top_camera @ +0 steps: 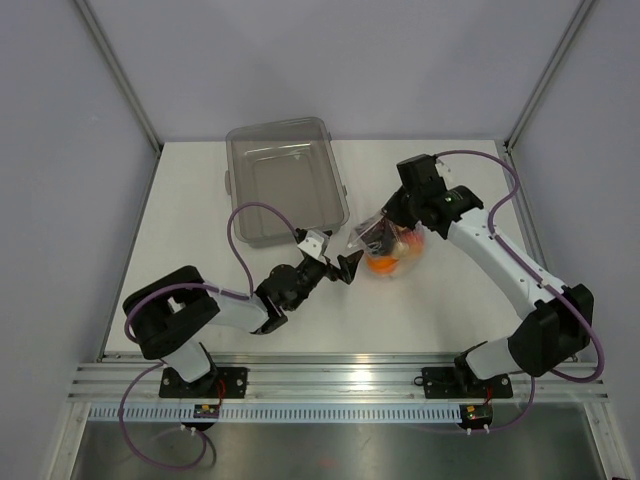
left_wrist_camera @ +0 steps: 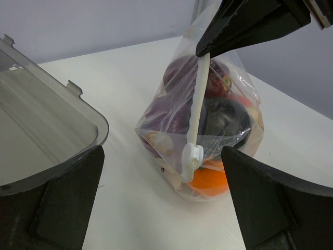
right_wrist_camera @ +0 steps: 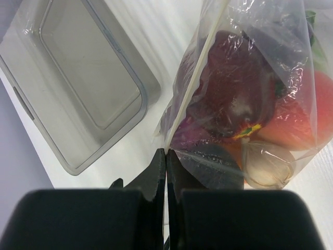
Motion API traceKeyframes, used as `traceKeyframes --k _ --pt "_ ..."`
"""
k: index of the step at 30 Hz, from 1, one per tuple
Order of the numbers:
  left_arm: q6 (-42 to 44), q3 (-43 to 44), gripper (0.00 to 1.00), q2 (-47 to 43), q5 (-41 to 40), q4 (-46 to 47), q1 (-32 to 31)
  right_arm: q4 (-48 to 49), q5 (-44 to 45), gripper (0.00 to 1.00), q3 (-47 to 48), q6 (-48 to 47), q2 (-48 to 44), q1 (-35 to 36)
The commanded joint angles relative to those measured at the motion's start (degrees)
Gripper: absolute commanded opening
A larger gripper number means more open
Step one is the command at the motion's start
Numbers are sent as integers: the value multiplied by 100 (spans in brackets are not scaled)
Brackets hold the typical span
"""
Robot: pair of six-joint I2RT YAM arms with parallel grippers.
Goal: Open the zip-top bag and remove the fake food
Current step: Pick up the zipper food storage bag at the center of the board.
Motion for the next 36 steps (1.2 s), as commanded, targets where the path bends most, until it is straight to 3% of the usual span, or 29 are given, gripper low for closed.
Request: traceKeyframes --k 1,12,22,26,33,36 --pt "-81 31 99 -111 -151 1619 -13 344 -156 0 -13 47 -370 40" --pt "-90 75 98 -58 -1 1716 -13 563 -577 0 -215 108 -555 57" --pt "-81 14 48 -418 209 1637 -13 792 -1008 0 -391 187 -801 49" --pt "-55 13 23 -681 332 1400 -13 801 -1044 0 -435 187 -854 49" --pt "112 92 0 -1261 315 706 -13 722 -894 0 -461 -15 -845 49" --pt "217 163 0 -1472 306 310 -13 739 -877 2 -479 -155 -801 49"
